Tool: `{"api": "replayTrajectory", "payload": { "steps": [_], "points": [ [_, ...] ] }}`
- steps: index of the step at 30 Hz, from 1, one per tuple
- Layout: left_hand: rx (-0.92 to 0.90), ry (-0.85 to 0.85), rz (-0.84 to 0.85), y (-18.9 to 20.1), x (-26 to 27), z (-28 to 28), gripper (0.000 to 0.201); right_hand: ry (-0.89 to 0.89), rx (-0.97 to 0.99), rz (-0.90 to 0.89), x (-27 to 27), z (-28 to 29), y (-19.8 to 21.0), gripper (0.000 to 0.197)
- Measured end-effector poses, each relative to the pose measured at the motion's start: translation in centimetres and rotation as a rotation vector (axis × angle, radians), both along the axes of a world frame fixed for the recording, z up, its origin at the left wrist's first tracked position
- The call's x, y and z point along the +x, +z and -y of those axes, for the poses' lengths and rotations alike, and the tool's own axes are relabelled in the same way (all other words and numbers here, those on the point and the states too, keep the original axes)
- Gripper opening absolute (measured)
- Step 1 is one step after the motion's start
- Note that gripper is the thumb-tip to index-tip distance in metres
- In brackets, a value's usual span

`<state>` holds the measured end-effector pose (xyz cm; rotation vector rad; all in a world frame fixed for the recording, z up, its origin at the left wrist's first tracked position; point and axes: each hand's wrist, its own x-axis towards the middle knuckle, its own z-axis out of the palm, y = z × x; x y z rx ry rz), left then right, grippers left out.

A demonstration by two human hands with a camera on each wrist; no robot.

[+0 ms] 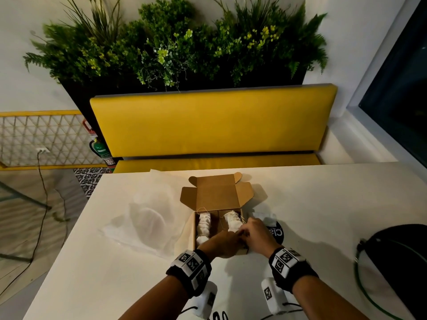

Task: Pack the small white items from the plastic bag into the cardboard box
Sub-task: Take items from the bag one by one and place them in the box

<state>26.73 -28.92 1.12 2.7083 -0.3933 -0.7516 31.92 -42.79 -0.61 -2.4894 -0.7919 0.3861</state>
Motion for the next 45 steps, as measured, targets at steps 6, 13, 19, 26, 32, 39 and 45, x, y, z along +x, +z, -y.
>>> {"api": "replayTrajectory", "payload": {
  "steps": [6,13,19,26,32,39,45],
  "points": [
    [-0.151,0.464,0.126,-0.5,0.9,-2.4,0.025,-0.111,0.115,0.012,0.4,0.7,-0.1,0.017],
    [-0.16,0.656,0.093,-2.1,1.4,-1.6,0.022,-0.113,-0.048,0.05,-0.2,-0.7,-0.3,0.025],
    [-0.168,0.664,0.112,-2.6,1.4,-2.2,0.017,-0.111,-0.042,0.081,-0.2,-1.2,-0.3,0.015],
    [-0.254,0.766,0.093,-2.3,1.7,-2.7,0.017,-0.167,-0.057,0.148,1.3,-1.7,0.1,0.025],
    [-0.267,0.733,0.058,-2.5,1.6,-2.8,0.014,-0.163,-0.123,0.145,1.4,-2.3,-0.7,0.021],
    [-0.341,0.756,0.05,-2.8,1.3,-3.1,0.009,-0.246,0.022,0.073,1.5,-2.1,-1.7,0.022],
    [-0.253,0.691,0.08,-2.4,1.3,-2.7,0.015,-0.225,-0.024,0.087,1.6,-2.3,-1.8,0.022]
  ]
}}
